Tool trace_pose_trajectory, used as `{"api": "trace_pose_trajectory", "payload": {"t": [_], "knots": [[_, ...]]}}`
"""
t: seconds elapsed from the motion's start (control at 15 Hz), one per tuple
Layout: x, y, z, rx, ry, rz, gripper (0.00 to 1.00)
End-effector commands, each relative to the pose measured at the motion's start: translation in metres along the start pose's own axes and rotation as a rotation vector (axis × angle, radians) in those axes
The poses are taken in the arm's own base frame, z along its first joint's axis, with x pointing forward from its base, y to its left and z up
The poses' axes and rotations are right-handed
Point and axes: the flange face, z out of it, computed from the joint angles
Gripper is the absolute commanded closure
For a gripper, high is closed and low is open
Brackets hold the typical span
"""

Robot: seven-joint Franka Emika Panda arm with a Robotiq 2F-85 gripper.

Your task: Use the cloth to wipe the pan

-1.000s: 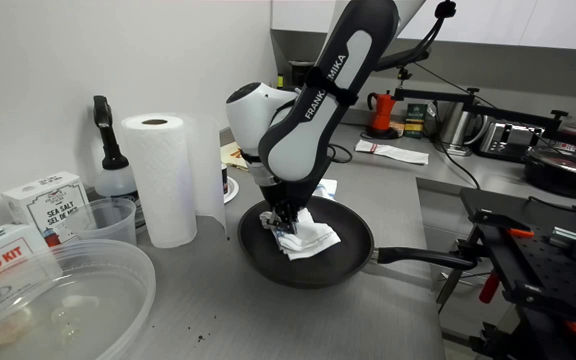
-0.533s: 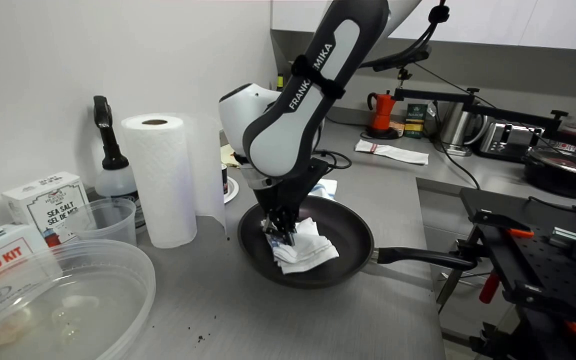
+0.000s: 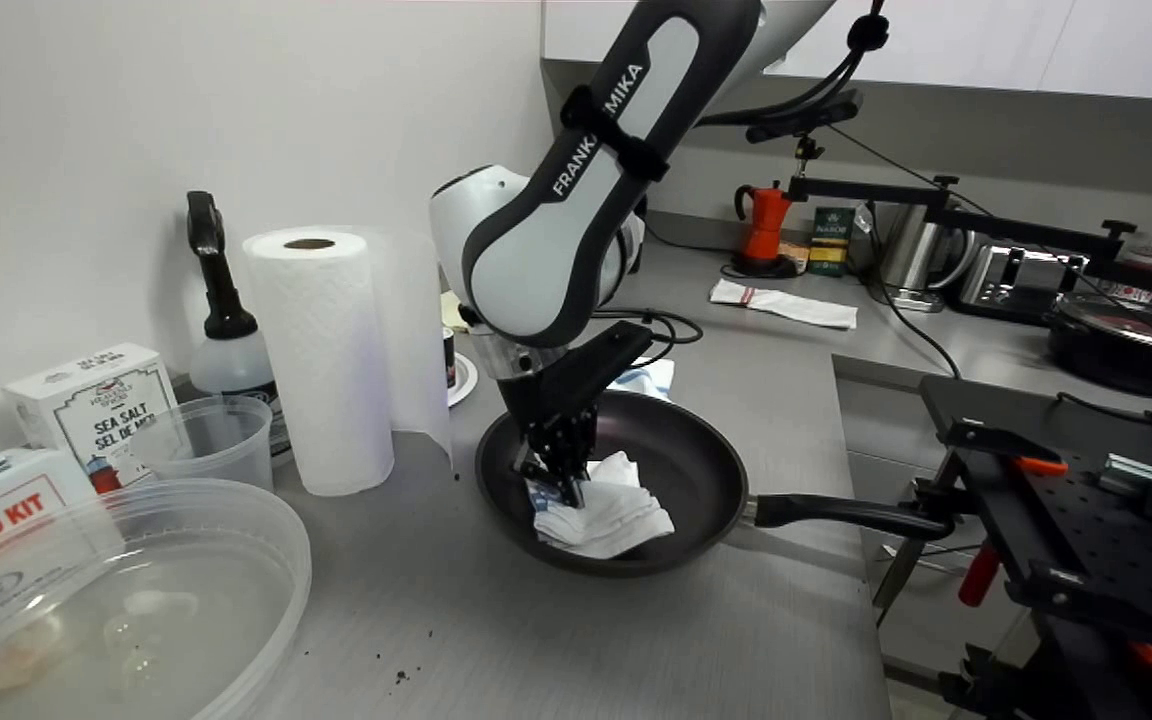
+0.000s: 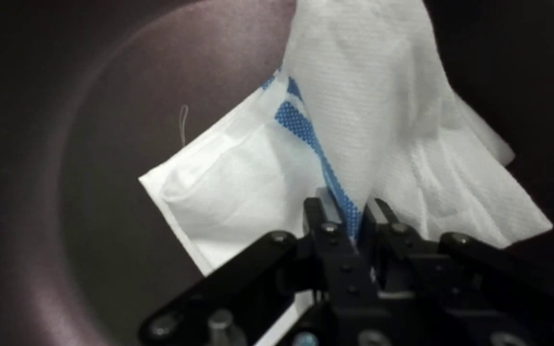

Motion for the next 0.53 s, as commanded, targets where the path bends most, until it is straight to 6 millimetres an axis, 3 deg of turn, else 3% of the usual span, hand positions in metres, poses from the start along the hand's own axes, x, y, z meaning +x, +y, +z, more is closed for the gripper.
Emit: {"api": "trace_pose_trajectory", "payload": {"t": [0.0,0.47], "knots": [[0.0025,-0.0051,-0.0009,0.047,-0.060,0.000,0.97],[-0.0060,-0.0104,-0.0016,0.136,-0.186,0.012,0.97]]}}
